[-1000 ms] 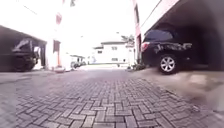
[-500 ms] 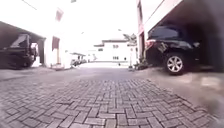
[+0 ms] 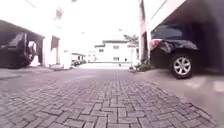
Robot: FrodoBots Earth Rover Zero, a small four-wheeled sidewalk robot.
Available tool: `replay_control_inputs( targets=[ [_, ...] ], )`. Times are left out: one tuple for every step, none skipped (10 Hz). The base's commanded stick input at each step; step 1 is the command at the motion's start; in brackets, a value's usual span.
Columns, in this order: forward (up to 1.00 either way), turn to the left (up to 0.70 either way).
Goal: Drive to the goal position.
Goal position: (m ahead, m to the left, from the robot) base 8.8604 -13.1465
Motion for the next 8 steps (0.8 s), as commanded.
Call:
replay_control_inputs(
  targets=[
    [0.70, 0.00],
    [0.70, 0.00],
    [0.70, 0.00],
    [0.70, 0.00],
    [0.70, 0.00],
    [0.70, 0.00],
    [0.70, 0.00],
    [0.70, 0.00]
  ],
)
